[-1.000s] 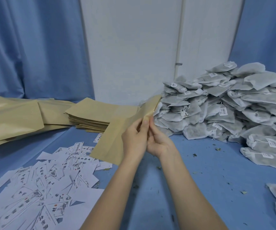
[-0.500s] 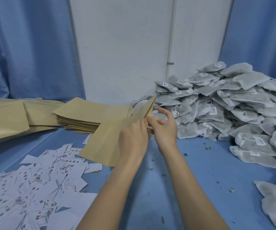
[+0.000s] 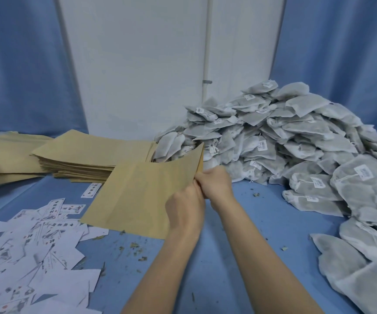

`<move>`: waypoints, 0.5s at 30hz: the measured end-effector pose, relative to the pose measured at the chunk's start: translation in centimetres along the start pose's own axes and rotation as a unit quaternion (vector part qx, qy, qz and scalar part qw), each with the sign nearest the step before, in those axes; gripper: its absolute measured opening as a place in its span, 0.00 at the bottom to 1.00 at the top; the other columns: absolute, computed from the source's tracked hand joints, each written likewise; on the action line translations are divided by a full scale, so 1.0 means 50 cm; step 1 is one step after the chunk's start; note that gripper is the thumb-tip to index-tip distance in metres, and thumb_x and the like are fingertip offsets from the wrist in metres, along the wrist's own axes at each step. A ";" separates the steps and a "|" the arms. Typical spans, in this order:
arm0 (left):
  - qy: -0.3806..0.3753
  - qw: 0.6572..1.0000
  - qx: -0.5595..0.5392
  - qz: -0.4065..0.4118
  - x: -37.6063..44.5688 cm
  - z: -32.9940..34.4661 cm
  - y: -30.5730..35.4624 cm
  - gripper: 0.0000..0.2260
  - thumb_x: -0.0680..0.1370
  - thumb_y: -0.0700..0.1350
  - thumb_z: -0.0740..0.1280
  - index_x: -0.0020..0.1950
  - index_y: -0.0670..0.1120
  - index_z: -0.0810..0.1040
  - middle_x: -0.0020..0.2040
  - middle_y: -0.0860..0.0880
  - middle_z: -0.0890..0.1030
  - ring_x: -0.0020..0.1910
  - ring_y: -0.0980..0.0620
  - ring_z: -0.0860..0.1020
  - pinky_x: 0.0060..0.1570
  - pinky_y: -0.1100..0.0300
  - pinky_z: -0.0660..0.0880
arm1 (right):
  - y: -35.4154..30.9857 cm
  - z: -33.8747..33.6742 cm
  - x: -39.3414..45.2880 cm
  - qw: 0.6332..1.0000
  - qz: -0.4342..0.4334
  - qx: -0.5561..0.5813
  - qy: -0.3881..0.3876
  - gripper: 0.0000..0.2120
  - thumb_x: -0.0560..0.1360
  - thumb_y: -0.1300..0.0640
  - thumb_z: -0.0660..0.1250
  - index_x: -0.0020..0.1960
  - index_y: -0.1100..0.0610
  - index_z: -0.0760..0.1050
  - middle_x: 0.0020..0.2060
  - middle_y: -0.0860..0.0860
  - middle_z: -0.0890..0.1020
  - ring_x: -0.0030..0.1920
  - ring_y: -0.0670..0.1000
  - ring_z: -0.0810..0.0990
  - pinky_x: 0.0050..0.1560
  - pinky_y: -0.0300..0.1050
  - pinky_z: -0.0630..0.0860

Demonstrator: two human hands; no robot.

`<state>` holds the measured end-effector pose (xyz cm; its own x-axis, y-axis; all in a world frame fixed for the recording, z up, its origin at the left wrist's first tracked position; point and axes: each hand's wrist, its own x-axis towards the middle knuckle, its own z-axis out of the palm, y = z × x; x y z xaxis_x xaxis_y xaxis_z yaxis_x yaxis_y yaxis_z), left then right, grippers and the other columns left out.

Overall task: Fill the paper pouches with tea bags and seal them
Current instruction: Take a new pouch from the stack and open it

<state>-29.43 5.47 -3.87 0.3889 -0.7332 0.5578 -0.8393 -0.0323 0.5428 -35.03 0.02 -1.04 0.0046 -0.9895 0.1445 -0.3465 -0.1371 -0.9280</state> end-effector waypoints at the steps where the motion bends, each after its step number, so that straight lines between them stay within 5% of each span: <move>1: 0.003 1.000 -0.001 -0.006 -0.001 0.005 0.000 0.12 0.79 0.38 0.60 0.39 0.37 0.79 0.33 0.38 0.81 0.31 0.41 0.78 0.30 0.58 0.59 | 0.006 0.001 0.001 1.000 -0.008 -0.024 0.003 0.22 0.69 0.64 0.63 0.21 0.55 0.57 0.11 0.45 0.59 0.20 0.45 0.58 0.21 0.33 0.56; 7: -0.005 0.994 -0.042 -0.105 0.012 0.030 -0.015 0.18 0.82 0.45 0.55 0.36 0.39 0.74 0.37 0.39 0.80 0.33 0.44 0.72 0.32 0.57 0.55 | 0.048 0.000 0.003 0.999 0.000 -0.042 0.009 0.21 0.70 0.67 0.60 0.22 0.56 0.58 0.10 0.45 0.60 0.16 0.45 0.62 0.18 0.31 0.56; 11: 0.002 0.987 -0.094 -0.131 0.013 0.039 -0.027 0.17 0.80 0.41 0.57 0.30 0.42 0.66 0.33 0.38 0.77 0.32 0.43 0.70 0.32 0.56 0.52 | 0.061 -0.003 0.000 0.999 0.045 0.016 -0.006 0.19 0.67 0.67 0.61 0.20 0.56 0.63 0.13 0.45 0.68 0.25 0.48 0.71 0.32 0.41 0.70; 15: 0.023 0.972 -0.140 -0.185 0.026 0.036 -0.036 0.18 0.80 0.40 0.58 0.31 0.35 0.72 0.35 0.34 0.78 0.36 0.37 0.75 0.33 0.56 0.55 | 0.083 -0.010 -0.003 0.983 0.116 0.143 -0.021 0.14 0.69 0.70 0.61 0.27 0.60 0.73 0.24 0.53 0.78 0.25 0.49 0.78 0.38 0.44 0.79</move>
<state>-28.11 3.36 -5.24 0.6667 -0.6748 0.3163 -0.5052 -0.0972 0.8575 -36.91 -0.40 -4.73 -0.0029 -0.9959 -0.0903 -0.0650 0.0903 -0.9938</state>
